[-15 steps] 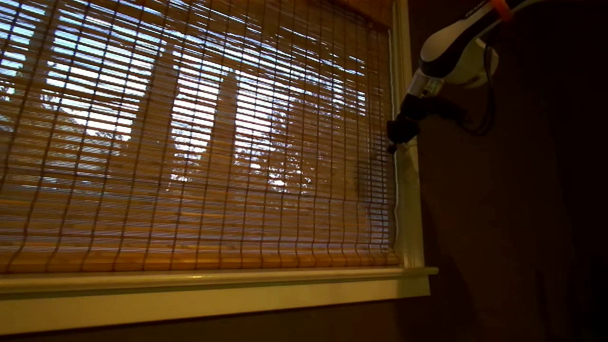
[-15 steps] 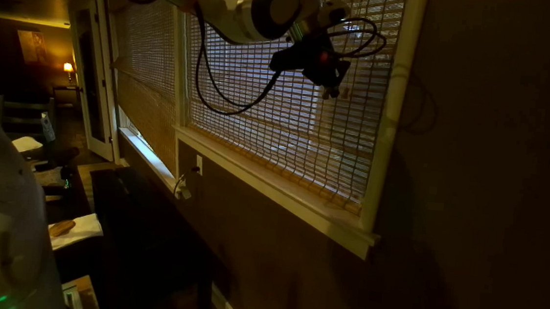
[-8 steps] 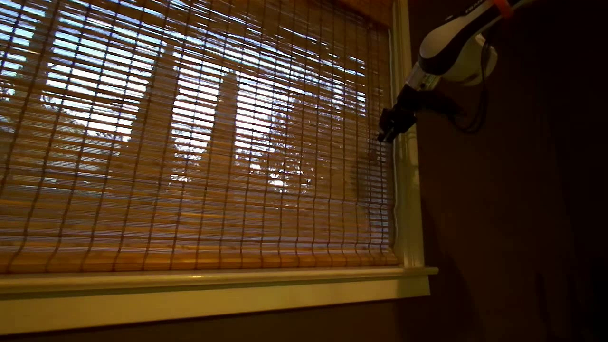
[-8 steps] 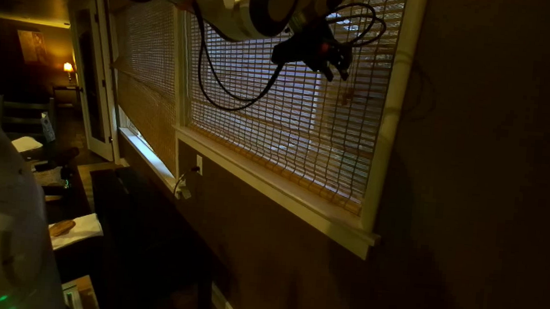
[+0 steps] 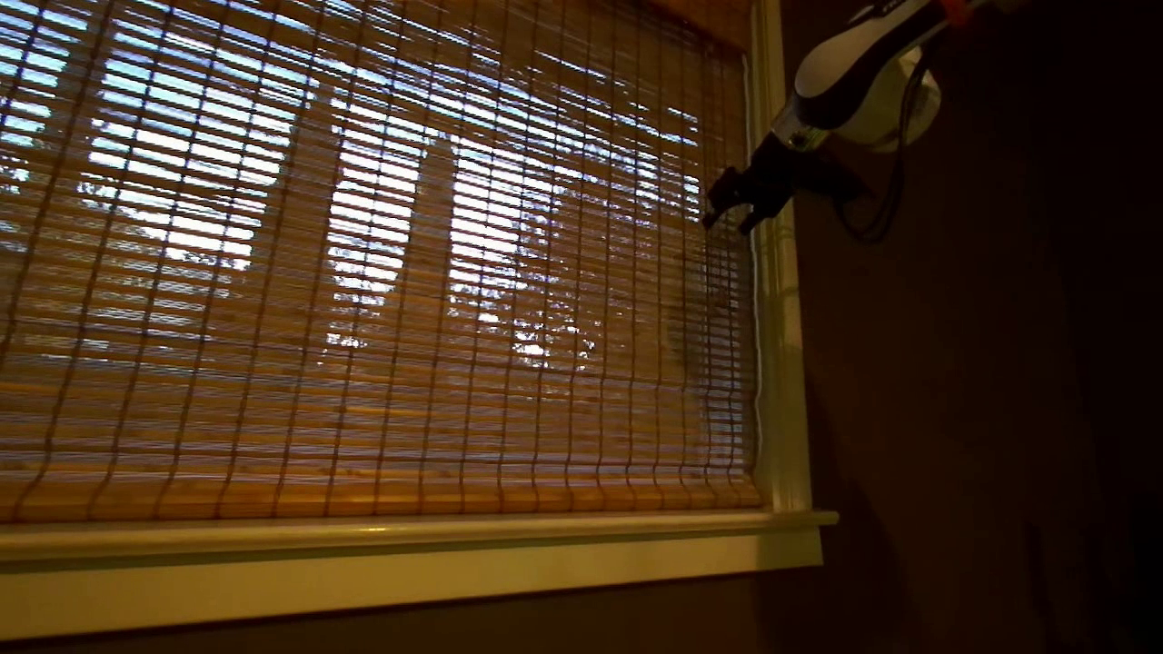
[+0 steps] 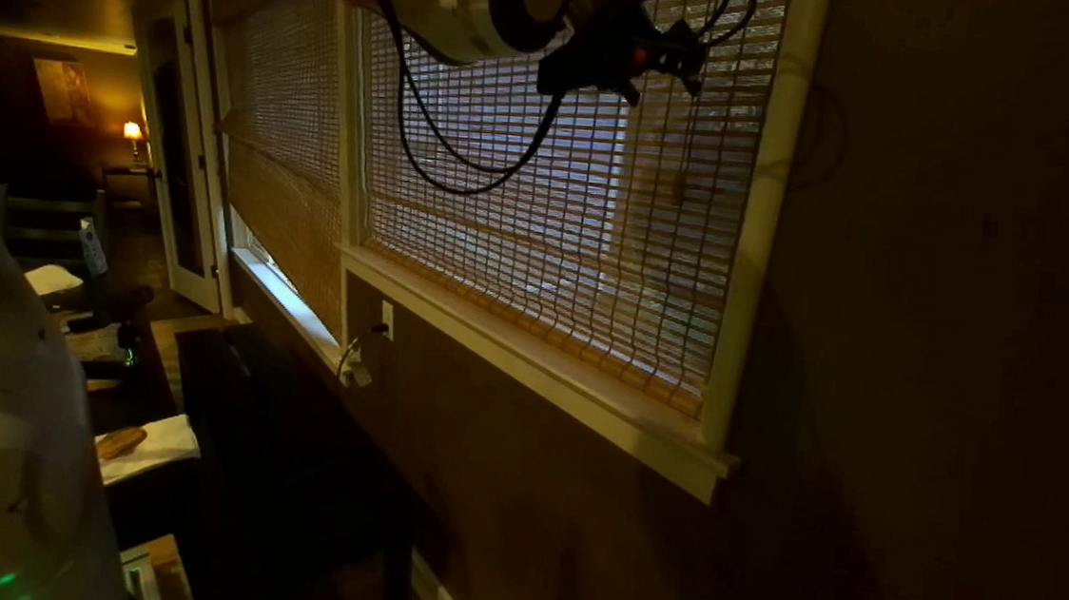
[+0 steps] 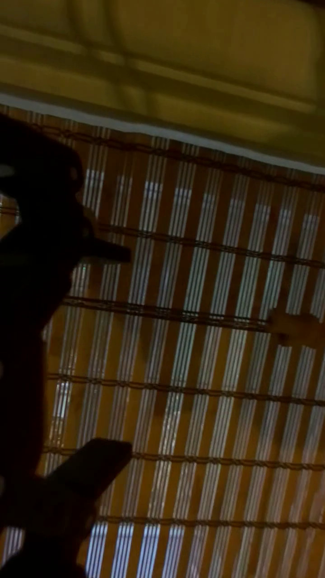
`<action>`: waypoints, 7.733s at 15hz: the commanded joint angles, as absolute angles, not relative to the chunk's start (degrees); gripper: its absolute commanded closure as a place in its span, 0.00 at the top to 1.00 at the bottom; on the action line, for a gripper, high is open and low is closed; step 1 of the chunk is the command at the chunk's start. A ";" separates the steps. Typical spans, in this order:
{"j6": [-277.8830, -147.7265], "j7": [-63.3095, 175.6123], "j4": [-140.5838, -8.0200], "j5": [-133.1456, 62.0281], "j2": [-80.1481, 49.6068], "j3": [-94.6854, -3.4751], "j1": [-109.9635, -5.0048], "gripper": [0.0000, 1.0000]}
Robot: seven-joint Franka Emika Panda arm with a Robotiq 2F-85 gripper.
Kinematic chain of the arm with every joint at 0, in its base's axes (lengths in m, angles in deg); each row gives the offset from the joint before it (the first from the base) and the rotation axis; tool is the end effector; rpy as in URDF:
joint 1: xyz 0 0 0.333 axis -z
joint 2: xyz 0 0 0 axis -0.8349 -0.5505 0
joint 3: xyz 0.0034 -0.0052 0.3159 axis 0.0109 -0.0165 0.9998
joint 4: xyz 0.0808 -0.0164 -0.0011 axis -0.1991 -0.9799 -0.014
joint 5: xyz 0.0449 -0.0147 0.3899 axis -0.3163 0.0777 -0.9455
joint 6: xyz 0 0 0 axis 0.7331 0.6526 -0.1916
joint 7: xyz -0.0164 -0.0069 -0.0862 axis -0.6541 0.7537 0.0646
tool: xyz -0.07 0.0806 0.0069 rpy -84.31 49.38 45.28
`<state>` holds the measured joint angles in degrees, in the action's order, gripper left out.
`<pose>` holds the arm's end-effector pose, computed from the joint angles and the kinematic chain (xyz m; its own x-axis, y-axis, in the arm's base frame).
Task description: Open the blinds on the window on the right.
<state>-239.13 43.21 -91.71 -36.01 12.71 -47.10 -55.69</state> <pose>0.5440 -0.0277 0.7140 0.4628 0.1565 0.8726 0.0239 -0.9861 0.1642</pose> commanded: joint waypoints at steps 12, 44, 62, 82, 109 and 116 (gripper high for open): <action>-246.86 42.34 -81.40 -36.83 2.80 -47.37 -55.82 0.17; -224.27 45.27 -108.10 -31.53 24.31 -46.74 -54.35 0.03; -235.56 44.02 -130.22 -32.68 25.82 -50.38 -51.43 0.04; -238.51 43.48 -130.01 -34.81 19.44 -52.38 -52.49 0.01; -240.06 19.31 -131.87 -62.93 1.72 -60.99 -60.15 0.01; -241.58 18.34 -129.17 -65.55 6.37 -60.36 -59.78 0.03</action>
<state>-241.58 18.33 -129.17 -65.55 6.37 -60.36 -59.78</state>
